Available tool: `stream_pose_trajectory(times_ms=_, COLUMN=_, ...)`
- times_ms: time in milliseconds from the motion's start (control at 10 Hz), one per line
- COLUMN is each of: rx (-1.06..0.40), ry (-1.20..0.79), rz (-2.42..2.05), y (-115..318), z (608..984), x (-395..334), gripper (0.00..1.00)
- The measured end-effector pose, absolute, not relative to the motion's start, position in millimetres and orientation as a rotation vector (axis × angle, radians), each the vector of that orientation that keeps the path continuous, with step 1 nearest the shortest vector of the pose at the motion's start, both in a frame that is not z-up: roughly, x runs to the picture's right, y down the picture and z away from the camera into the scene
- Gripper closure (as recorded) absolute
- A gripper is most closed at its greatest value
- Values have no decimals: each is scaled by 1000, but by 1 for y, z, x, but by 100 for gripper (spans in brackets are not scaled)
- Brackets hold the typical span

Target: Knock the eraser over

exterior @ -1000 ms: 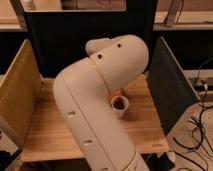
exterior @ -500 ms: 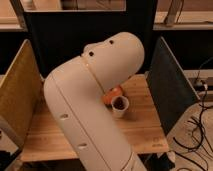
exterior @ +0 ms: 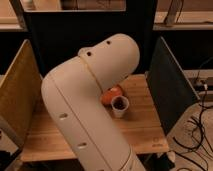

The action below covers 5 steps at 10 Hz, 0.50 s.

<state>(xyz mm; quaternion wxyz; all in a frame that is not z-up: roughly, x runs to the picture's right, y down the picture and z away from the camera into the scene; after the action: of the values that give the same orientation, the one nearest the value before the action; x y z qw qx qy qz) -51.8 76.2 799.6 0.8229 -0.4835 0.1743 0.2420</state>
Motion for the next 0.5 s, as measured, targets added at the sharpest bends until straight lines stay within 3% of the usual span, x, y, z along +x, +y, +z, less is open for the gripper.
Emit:
stream_pose_trajectory(times_ms=300, rx=-1078, ry=286, rz=451, y=83, z=818, x=-92, gripper=100)
stream_pose_trajectory(times_ms=500, rx=-977, ry=173, rz=378, y=57, z=868, x=-114, gripper=100)
